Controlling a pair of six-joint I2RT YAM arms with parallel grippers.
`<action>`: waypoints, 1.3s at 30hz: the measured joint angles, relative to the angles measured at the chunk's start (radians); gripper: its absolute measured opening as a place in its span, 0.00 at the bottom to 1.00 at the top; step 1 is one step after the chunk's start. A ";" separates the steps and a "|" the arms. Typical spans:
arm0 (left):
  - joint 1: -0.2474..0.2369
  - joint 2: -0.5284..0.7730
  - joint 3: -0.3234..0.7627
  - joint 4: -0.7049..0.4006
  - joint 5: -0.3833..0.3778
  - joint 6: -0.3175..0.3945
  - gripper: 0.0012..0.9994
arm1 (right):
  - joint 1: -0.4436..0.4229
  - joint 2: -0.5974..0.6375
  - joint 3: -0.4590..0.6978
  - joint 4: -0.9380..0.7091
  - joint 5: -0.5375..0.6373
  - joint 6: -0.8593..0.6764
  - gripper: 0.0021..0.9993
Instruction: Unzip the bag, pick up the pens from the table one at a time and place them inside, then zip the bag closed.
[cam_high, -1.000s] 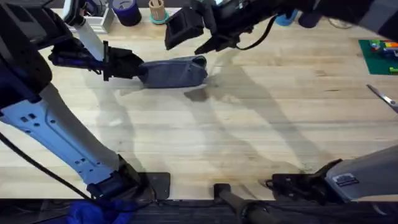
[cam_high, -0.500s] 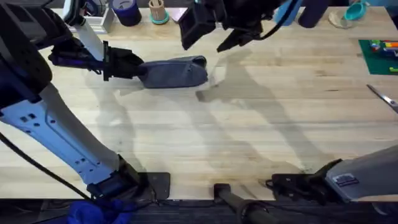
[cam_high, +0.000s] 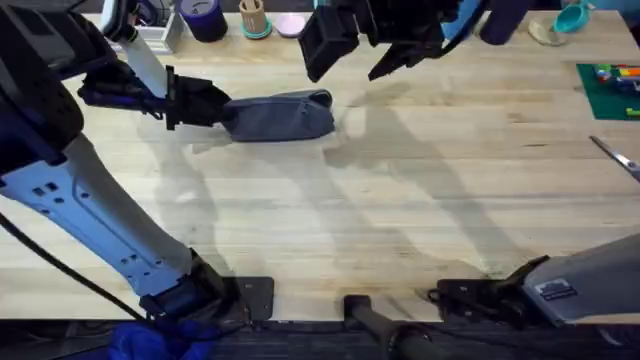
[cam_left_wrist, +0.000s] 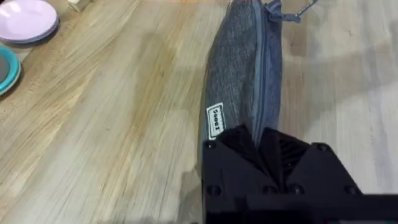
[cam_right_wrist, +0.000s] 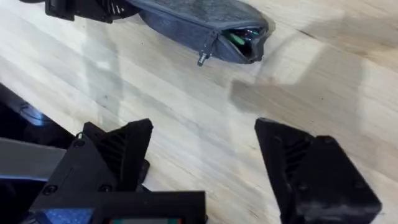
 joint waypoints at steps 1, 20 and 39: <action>0.000 0.000 0.000 0.000 0.000 0.000 0.04 | 0.000 0.000 0.000 -0.001 0.002 -0.002 1.00; 0.000 0.000 0.000 0.001 0.000 0.000 0.04 | 0.115 0.027 0.144 -0.021 0.123 0.036 1.00; 0.000 0.000 0.000 0.003 0.000 0.000 0.04 | 0.182 0.227 0.335 -0.116 0.210 0.144 1.00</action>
